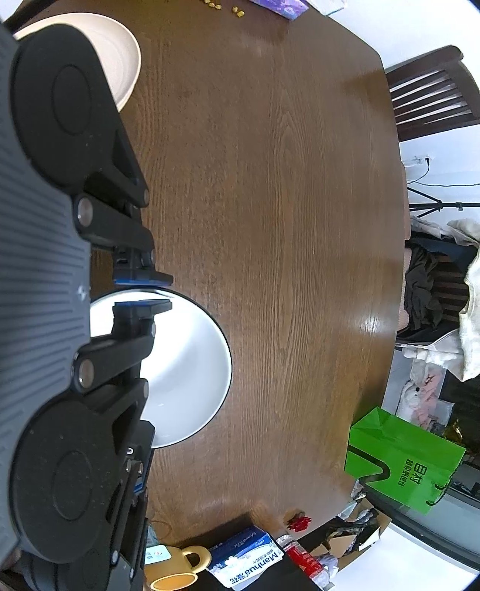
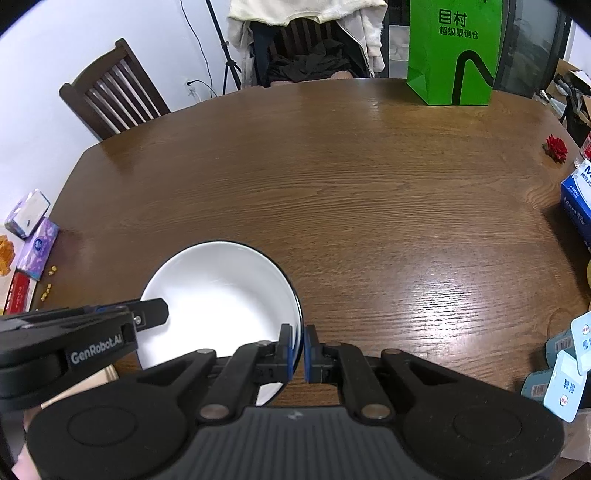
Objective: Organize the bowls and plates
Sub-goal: 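Carry the white bowl with both grippers toward the nested bowls, then move the held white bowl over the blue bowl with both grippers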
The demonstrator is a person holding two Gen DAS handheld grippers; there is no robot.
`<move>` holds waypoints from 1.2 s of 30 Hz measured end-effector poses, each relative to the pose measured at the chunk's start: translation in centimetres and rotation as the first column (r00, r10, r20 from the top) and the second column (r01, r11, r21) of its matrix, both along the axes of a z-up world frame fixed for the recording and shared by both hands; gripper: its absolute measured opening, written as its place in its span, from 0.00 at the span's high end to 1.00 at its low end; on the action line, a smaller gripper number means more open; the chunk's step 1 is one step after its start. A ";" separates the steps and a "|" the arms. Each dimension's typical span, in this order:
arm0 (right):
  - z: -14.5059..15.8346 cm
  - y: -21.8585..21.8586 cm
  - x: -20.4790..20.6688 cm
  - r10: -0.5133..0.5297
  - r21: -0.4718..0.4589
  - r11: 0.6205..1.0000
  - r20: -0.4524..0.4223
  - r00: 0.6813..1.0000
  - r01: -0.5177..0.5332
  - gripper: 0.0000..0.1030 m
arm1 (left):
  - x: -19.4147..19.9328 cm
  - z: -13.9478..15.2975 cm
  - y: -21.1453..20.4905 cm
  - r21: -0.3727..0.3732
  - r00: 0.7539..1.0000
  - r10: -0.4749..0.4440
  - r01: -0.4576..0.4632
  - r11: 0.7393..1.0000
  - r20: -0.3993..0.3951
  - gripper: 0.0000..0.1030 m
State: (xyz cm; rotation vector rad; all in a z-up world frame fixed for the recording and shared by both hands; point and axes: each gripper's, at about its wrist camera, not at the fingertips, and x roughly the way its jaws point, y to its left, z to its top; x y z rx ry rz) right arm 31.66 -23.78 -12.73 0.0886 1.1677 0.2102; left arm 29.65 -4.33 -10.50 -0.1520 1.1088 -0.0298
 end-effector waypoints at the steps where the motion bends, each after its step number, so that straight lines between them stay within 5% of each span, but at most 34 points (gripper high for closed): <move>1: 0.1 0.0 -0.2 0.001 0.001 1.000 0.001 1.000 -0.001 0.94 | -0.2 0.1 0.1 0.000 1.000 0.002 -0.002 1.000 0.003 0.93; 36: 2.2 -0.6 -5.9 -0.019 0.008 1.000 0.037 0.999 0.019 0.94 | -5.7 1.9 -0.5 -0.008 0.999 -0.018 0.018 1.000 0.036 0.93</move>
